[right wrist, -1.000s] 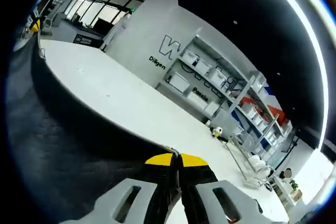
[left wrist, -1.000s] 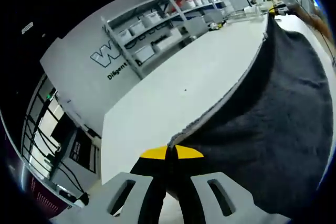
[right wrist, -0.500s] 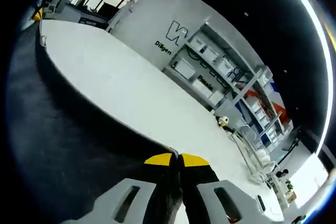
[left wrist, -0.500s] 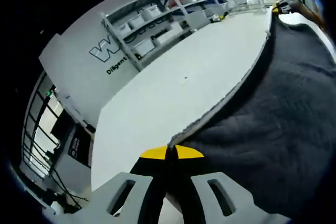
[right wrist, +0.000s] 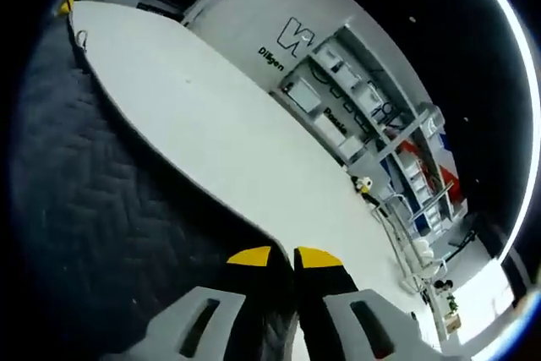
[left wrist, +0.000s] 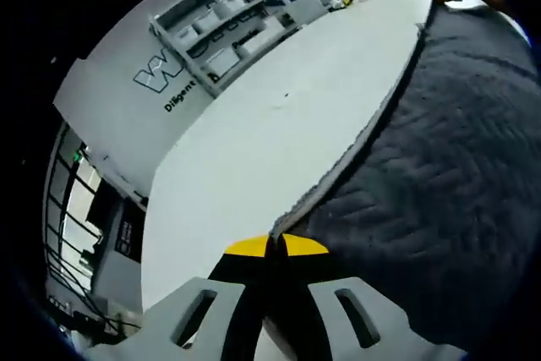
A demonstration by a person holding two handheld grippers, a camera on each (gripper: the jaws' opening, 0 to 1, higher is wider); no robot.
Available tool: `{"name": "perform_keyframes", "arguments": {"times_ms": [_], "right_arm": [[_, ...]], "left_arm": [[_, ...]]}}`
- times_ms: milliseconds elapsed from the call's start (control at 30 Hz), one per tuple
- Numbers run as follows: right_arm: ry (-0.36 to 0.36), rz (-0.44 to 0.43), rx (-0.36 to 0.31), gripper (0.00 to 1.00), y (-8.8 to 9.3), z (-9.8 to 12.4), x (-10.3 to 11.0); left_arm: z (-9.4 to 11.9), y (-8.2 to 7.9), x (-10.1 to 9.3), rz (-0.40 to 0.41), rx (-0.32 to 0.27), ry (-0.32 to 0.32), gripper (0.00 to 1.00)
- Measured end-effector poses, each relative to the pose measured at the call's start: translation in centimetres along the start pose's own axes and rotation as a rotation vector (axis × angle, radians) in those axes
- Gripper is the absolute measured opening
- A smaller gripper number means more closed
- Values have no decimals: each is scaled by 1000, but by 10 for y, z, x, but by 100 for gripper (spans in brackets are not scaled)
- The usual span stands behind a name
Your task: Open the folded towel by lifting each exposed corner and separating the folded layers until the towel lies flat within the target outline without major curled edges
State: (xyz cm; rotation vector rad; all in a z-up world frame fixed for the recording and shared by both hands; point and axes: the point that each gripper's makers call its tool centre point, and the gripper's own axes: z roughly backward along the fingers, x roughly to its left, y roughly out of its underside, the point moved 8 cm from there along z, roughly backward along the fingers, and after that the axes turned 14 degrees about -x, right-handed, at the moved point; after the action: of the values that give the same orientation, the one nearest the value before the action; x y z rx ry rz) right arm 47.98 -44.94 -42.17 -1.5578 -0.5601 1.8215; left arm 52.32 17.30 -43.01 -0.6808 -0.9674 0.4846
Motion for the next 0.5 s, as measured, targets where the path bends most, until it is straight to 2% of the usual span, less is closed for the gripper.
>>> {"name": "perform_keyframes", "arguments": {"times_ms": [100, 167, 200, 267, 333, 500], "right_arm": [[-13, 1, 5, 13, 2, 1, 1], [-10, -23, -77, 18, -2, 1, 0], [-19, -32, -83, 18, -3, 2, 0], [-17, -33, -78, 21, -3, 3, -1], [-28, -4, -61, 29, -3, 6, 1], [-55, -14, -12, 45, -4, 9, 2]], "left_arm": [[1, -2, 0, 4, -11, -10, 5], [2, -5, -1, 38, -49, 9, 12], [3, -6, 0, 71, -45, 2, 18], [7, -9, 4, 80, -55, -6, 23], [10, -12, 7, 88, -68, -11, 25], [18, -12, 8, 142, -79, -20, 46]]}}
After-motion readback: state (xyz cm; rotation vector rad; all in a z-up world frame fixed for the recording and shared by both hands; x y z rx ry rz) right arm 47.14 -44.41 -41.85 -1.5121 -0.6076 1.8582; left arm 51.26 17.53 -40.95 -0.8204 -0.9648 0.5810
